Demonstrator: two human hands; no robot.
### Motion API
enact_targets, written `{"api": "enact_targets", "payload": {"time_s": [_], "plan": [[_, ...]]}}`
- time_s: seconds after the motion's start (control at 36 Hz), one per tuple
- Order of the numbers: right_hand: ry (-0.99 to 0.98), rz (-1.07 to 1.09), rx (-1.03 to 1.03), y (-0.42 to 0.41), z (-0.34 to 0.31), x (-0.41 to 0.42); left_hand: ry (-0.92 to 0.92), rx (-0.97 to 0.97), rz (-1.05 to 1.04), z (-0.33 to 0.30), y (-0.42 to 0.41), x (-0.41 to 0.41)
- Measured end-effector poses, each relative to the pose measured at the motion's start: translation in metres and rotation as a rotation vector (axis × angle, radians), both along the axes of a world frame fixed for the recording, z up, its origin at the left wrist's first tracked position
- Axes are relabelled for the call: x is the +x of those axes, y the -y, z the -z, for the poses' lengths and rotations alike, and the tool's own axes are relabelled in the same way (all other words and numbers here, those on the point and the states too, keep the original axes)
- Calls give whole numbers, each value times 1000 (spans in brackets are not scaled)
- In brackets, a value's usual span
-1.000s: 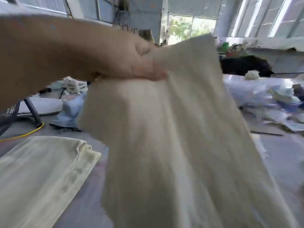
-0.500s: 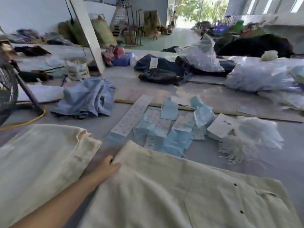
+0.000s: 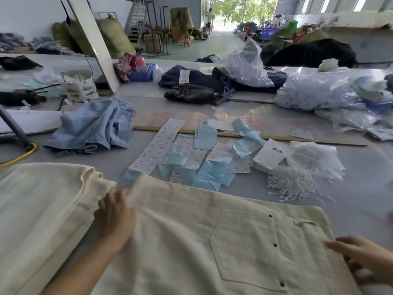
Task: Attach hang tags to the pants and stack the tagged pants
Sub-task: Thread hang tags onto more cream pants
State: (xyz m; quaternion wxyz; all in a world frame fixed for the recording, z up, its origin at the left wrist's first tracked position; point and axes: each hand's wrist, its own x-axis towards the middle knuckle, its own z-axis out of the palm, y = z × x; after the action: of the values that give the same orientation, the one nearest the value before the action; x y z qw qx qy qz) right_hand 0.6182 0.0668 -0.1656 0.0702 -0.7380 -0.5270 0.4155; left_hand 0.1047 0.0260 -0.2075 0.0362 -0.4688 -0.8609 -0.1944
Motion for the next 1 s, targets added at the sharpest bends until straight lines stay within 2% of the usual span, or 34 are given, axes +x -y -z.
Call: {"api": "enact_targets", "payload": {"time_s": [0.06,0.14,0.22,0.31,0.33,0.39,0.44,0.53,0.61,0.69,0.72,0.86,1.0], "plan": [[78,63,0,-7,5,-3,-116,125,217,-5,8,29],[27,106,-85,-9,8,-2,-27,139,554,-7,18,80],[-157,108,-164,-12,0,-4,17,127,878,-3,26,121],[-416,98,-141,-14,-25,-21,89,149,1060,-2,27,146],[-517,71,-150,-14,-35,-30,210,146,1085,-4,26,153],[-724,1,-152,-9,-55,-56,701,61,1023,-14,24,166],[-851,-20,-68,-3,-66,-90,1191,12,880,-25,19,177],[-910,28,117,0,-60,-144,1669,-47,674,-32,11,187],[-1003,86,153,6,-34,-187,1838,-67,573,-31,9,190],[-1032,99,192,16,-6,-209,2167,-8,382,-25,7,188],[-1033,90,208,18,0,-212,2220,26,356,-24,6,186],[-1103,130,211,20,6,-209,2148,40,304,-21,7,182],[-1184,179,219,21,7,-207,2257,12,267,-20,13,175]]}}
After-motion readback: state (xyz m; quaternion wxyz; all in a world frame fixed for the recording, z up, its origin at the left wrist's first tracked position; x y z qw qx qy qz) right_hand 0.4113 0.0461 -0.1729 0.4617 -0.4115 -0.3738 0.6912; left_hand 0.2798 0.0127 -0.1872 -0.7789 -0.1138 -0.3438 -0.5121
